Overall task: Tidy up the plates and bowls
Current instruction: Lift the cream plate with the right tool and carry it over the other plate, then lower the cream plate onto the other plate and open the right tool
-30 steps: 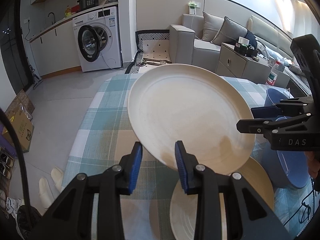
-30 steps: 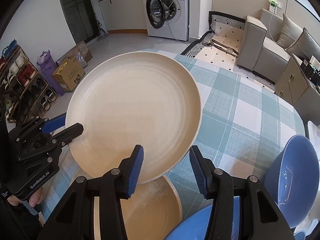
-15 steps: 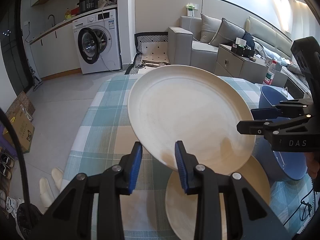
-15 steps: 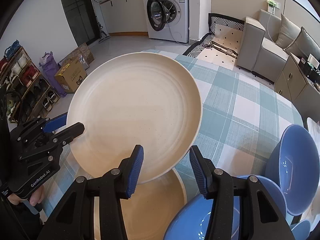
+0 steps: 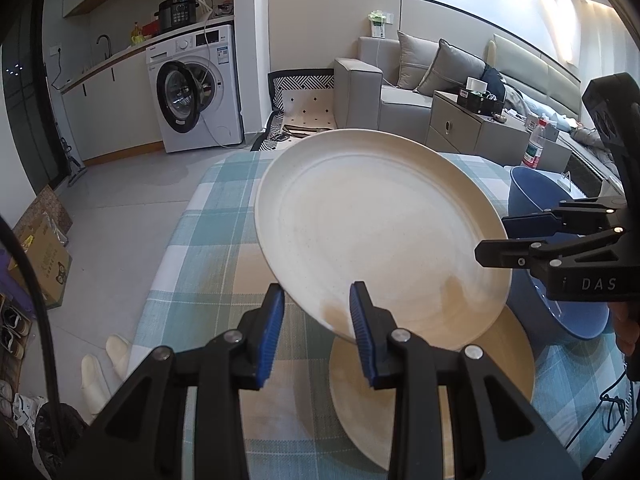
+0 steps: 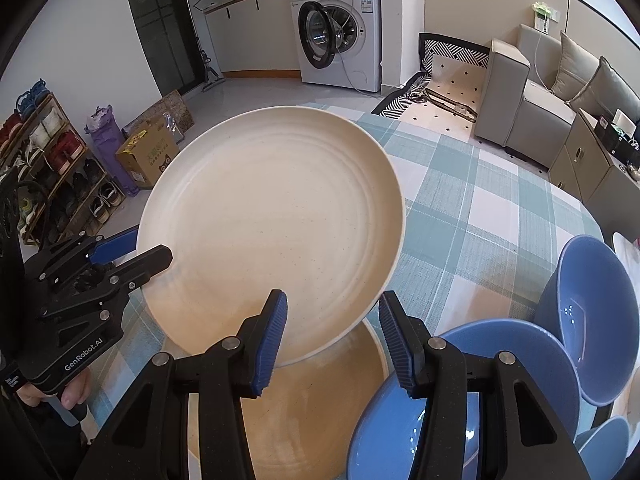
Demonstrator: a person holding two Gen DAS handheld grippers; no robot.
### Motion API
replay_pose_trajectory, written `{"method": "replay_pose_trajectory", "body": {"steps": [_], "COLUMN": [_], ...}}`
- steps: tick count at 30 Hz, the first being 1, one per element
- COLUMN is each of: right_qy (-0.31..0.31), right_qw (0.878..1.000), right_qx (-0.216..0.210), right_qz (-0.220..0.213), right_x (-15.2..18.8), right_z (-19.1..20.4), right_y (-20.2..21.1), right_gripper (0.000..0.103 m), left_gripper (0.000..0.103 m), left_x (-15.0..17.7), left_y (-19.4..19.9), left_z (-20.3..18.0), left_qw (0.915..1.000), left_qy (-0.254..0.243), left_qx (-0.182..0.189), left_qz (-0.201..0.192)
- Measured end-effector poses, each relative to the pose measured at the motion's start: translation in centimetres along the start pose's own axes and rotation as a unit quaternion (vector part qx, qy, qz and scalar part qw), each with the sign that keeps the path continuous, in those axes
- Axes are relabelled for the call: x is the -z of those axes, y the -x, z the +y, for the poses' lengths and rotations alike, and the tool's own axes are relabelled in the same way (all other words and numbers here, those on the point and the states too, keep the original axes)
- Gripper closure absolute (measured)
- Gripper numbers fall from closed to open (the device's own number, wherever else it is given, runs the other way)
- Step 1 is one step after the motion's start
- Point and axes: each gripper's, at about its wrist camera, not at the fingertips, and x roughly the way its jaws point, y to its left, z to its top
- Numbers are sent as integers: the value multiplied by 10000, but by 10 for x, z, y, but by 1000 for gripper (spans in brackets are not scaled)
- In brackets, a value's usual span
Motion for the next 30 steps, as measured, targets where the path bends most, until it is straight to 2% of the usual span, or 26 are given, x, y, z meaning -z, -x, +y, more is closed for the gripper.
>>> {"method": "replay_pose_trajectory", "body": {"steps": [26,28,29,30], "right_qy": [-50,-54,4,125], "right_qw": [9999,9994,9994,9997], "right_qx": [-108,-349,-356,-191], "right_qz": [8,-38,-55,-76], "right_x": [57,59,60,61], "right_z": [23,25,30,36], "right_y": [0,2,3,3], "right_gripper": [53,53,53,53], "left_gripper": [71,70,71,71], "left_x": [40,42,44,47], "left_y": [18,20,21,22], "left_z": [5,1,-2,-10], "left_qw": [10000,9993,9990,9985], "left_qy": [6,-50,-111,-290], "left_qx": [54,362,422,455], "left_qz": [8,0,-4,-41]}}
